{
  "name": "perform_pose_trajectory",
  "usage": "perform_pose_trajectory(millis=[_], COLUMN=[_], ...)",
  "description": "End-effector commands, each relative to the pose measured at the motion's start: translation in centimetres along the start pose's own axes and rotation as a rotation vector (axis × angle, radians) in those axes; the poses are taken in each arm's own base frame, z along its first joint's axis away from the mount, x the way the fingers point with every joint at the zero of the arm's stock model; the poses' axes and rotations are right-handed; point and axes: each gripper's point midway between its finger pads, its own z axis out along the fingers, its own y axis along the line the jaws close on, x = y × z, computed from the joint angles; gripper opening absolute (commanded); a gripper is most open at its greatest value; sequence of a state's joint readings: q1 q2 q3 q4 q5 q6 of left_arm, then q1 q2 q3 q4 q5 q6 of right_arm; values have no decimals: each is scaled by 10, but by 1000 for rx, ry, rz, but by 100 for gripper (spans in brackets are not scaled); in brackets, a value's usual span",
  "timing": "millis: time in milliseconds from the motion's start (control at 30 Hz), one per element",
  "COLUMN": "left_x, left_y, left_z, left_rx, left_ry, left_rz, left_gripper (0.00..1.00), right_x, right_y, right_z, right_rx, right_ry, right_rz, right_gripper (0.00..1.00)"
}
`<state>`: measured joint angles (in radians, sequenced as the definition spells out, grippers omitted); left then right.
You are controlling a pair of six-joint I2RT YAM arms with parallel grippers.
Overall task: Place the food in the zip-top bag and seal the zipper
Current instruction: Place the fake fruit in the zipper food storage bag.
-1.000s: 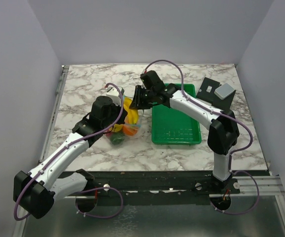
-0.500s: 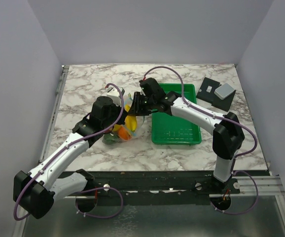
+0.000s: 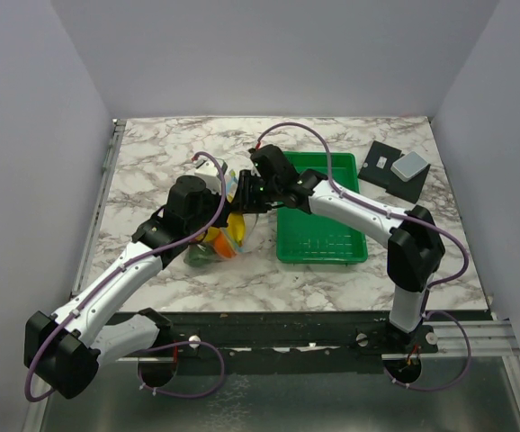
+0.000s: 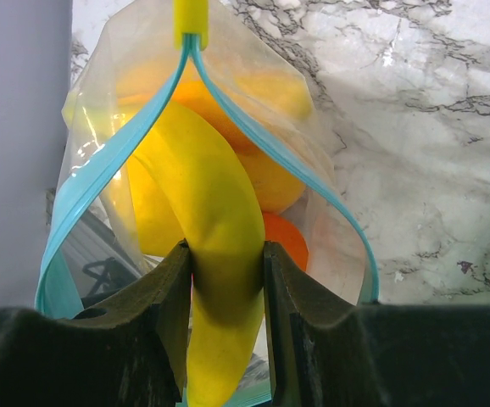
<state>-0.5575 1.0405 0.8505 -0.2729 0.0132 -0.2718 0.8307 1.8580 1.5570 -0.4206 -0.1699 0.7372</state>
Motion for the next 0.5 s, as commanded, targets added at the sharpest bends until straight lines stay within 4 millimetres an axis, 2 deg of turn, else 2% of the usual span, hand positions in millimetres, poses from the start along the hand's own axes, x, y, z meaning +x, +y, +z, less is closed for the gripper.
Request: perform_pose_trajectory(millis=[0, 200, 467], left_x=[-16, -19, -21], left_y=[-11, -9, -8], left_z=[-5, -8, -10], left_rx=[45, 35, 27], left_ry=[-55, -71, -77], left_rz=[3, 7, 14], left_gripper=[0, 0, 0], right_x=[5, 1, -21], right_y=[27, 19, 17], right_z=[-1, -8, -28], right_rx=[-93, -50, 4], right_ry=[1, -41, -131], right_rz=[-5, -15, -54], right_gripper=[16, 36, 54])
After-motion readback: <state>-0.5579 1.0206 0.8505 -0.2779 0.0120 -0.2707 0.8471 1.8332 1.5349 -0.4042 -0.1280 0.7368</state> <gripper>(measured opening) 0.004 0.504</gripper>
